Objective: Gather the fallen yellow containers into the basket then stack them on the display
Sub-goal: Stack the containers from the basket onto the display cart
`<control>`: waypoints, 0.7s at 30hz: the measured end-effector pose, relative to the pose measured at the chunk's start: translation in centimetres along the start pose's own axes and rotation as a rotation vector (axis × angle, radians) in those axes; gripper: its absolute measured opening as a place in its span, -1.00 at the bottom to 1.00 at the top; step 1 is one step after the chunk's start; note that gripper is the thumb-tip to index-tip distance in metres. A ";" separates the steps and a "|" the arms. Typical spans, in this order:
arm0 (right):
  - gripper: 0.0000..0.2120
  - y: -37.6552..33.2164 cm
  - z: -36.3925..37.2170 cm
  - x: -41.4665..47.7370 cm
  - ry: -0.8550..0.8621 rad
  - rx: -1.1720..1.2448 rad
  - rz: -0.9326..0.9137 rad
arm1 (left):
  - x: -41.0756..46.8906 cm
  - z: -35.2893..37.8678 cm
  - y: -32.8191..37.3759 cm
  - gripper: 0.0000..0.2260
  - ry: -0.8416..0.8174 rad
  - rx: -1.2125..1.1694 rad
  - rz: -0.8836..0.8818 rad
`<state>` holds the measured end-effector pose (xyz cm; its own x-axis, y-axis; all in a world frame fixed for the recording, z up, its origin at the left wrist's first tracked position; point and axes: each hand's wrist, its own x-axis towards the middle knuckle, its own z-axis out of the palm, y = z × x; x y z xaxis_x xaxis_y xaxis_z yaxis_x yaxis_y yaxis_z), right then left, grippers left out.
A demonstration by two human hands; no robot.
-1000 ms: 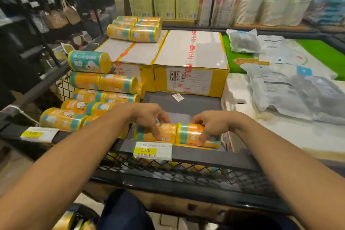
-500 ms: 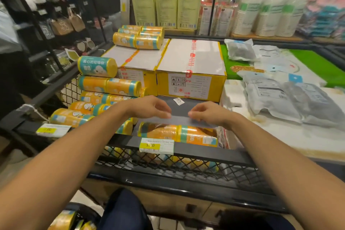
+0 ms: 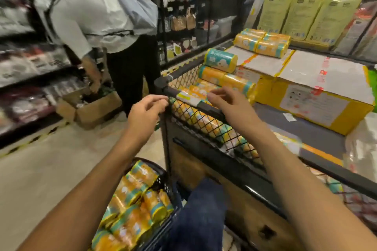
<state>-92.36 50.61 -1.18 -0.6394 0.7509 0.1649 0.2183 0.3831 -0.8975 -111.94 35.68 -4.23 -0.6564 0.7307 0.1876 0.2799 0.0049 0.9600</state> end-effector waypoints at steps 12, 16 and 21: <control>-0.65 6.6 24.1 -2.7 -0.339 0.082 0.043 | -13.4 -14.3 -20.7 -0.78 0.386 0.018 -0.433; -0.53 12.8 29.7 -3.7 -0.473 -0.020 0.210 | -15.2 -15.0 -26.9 -0.74 0.422 0.137 -0.609; -0.33 19.1 35.4 -3.4 -0.551 -0.163 0.350 | -14.6 -14.4 -33.8 -0.52 0.422 0.279 -0.761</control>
<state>-112.13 36.29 -33.37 -0.7841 0.4781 -0.3957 0.5619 0.2762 -0.7798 -121.90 15.06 -36.48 -0.9195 0.1524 -0.3622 -0.2102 0.5879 0.7811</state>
